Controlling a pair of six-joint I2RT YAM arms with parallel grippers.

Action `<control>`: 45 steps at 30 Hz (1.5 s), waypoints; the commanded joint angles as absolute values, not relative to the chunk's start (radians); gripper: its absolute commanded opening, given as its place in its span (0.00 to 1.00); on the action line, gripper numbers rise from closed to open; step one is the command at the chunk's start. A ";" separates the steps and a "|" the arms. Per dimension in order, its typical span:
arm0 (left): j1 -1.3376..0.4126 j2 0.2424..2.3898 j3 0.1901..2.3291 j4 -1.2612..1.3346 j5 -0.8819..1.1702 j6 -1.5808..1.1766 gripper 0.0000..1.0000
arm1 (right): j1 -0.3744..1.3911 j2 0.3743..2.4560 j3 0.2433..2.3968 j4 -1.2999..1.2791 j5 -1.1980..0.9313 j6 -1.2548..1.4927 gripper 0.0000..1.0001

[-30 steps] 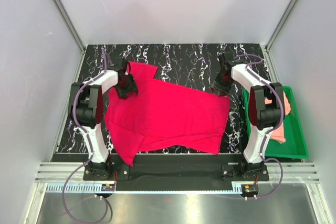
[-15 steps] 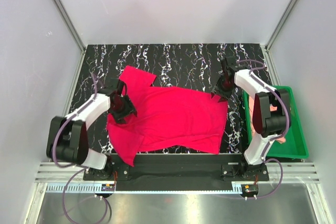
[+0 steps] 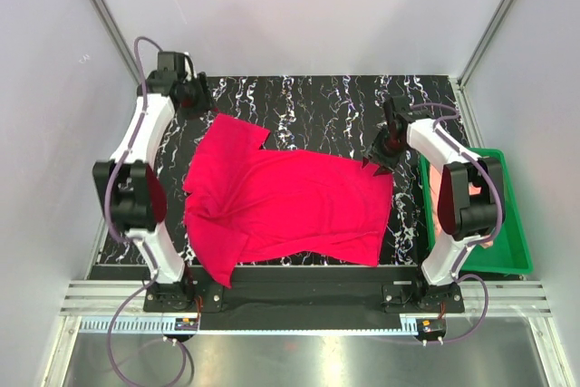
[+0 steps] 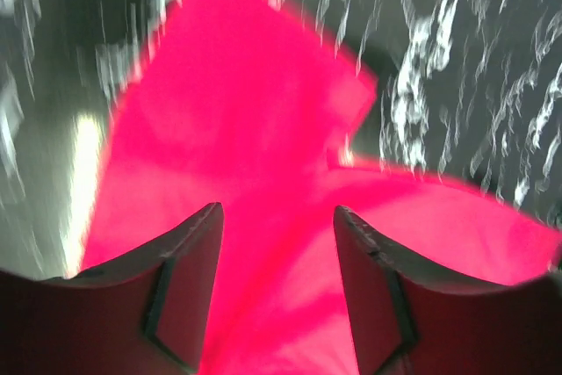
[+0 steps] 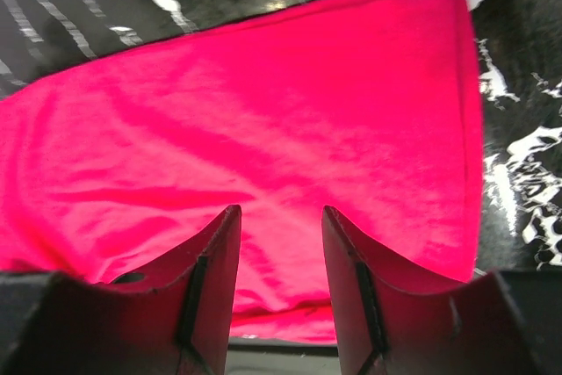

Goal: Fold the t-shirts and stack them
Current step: Flatten the tshirt out

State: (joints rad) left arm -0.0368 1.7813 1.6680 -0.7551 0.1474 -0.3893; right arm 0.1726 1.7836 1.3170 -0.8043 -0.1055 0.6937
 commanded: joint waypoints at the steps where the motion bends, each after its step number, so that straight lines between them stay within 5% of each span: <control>1: 0.000 1.975 1.849 -0.681 0.268 -0.164 0.55 | 0.164 1.784 1.411 -0.837 -0.144 0.716 0.49; 7: 0.038 2.273 2.181 -0.703 0.301 -0.078 0.54 | 0.164 1.792 1.450 -0.882 -0.146 0.706 0.49; 12: 0.020 2.273 2.048 -0.465 0.252 -0.041 0.55 | 0.156 1.773 1.431 -0.897 -0.130 0.684 0.49; 25: -0.029 2.422 2.161 -0.557 0.015 -0.022 0.53 | 0.121 1.786 1.394 -0.871 -0.158 0.684 0.49; 42: -0.031 2.543 2.250 -0.643 0.035 0.021 0.51 | 0.109 1.807 1.344 -0.854 -0.175 0.657 0.49; 45: -0.031 2.556 2.276 -0.683 0.072 0.035 0.43 | 0.100 1.813 1.354 -0.857 -0.173 0.660 0.49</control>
State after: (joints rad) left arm -0.0341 2.5286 2.2299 -0.6483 0.0547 -0.0002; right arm 0.1146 1.8095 1.3468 -0.8677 -0.1528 0.6739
